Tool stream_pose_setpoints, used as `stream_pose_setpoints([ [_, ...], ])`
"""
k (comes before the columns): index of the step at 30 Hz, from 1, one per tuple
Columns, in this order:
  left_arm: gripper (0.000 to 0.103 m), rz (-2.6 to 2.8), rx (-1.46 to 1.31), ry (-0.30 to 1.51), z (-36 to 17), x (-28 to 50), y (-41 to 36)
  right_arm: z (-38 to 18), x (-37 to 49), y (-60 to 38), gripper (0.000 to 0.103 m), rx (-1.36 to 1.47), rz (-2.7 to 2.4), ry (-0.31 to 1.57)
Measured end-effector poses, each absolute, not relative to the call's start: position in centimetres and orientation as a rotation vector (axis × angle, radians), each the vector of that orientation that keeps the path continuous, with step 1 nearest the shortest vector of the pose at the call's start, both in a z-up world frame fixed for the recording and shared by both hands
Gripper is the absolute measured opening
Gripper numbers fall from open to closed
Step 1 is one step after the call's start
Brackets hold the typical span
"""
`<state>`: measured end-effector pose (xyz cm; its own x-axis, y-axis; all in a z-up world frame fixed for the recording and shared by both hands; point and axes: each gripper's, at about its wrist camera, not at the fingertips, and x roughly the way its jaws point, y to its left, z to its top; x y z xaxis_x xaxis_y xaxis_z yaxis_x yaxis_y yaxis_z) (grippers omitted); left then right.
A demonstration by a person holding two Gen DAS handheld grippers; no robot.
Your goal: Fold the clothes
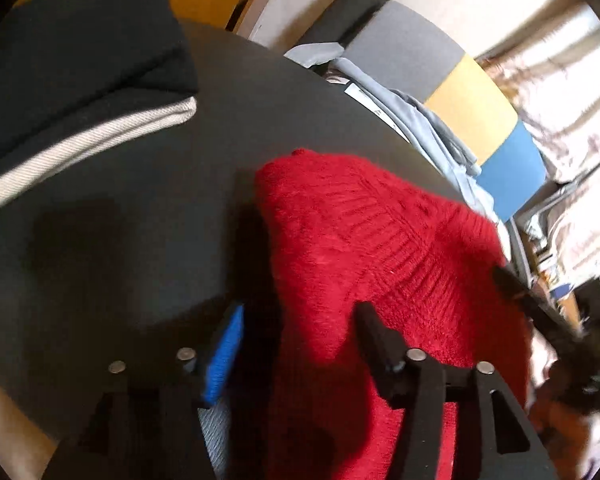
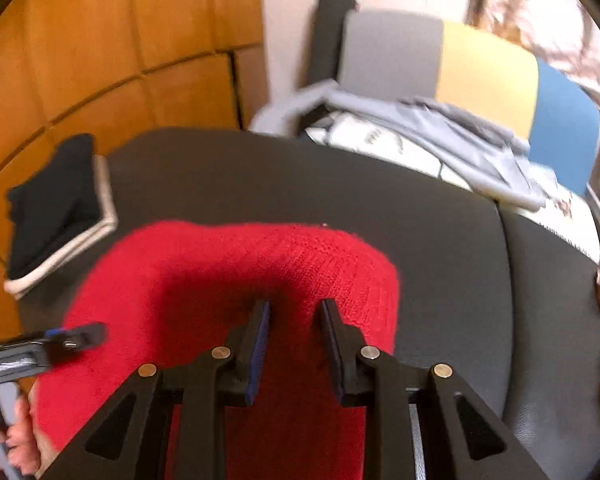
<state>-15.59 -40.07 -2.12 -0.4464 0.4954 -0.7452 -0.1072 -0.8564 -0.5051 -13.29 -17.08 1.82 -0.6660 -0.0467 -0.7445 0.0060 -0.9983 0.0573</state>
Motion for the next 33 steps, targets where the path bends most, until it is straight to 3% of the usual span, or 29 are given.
stream_pose_setpoints([
  [3,0.065,2.362,-1.376,-0.503,-2.1,-16.0,-39.6,0.7,-13.7,-16.1,0.025,1.241,-2.875,-0.203],
  [8,0.065,2.414,-1.334,-0.410,-0.8,-15.3,-40.0,1.1,-12.4,-16.7,0.025,1.180,-2.906,-0.104],
  [13,0.065,2.554,-1.195,-0.339,2.1,-13.6,-42.5,5.7,-8.8,-14.8,0.025,1.071,-2.956,-0.323],
  [18,0.069,2.496,-1.065,-0.103,3.8,-13.7,-38.0,6.3,-10.1,-16.9,0.025,1.086,-2.822,-0.142],
  [23,0.071,2.450,-1.142,0.218,0.8,-17.1,-32.1,3.4,-14.2,-17.3,0.025,1.273,-2.776,-0.016],
  [25,0.080,2.468,-1.178,0.270,-0.7,-18.5,-31.4,2.9,-14.8,-15.7,0.025,1.284,-2.805,-0.137],
  [26,0.093,2.485,-1.178,0.287,-1.4,-19.0,-31.2,2.6,-14.9,-14.8,0.025,1.280,-2.807,-0.235],
  [27,0.103,2.507,-1.179,0.300,-2.0,-19.4,-31.1,2.2,-14.9,-14.0,0.025,1.261,-2.803,-0.319],
  [29,0.103,2.484,-1.220,0.192,-2.7,-20.2,-32.0,1.9,-14.6,-13.0,0.024,1.210,-2.798,-0.411],
  [33,0.102,2.386,-1.337,-0.059,-1.8,-21.3,-34.5,3.6,-12.4,-12.7,0.024,1.143,-2.777,-0.392],
])
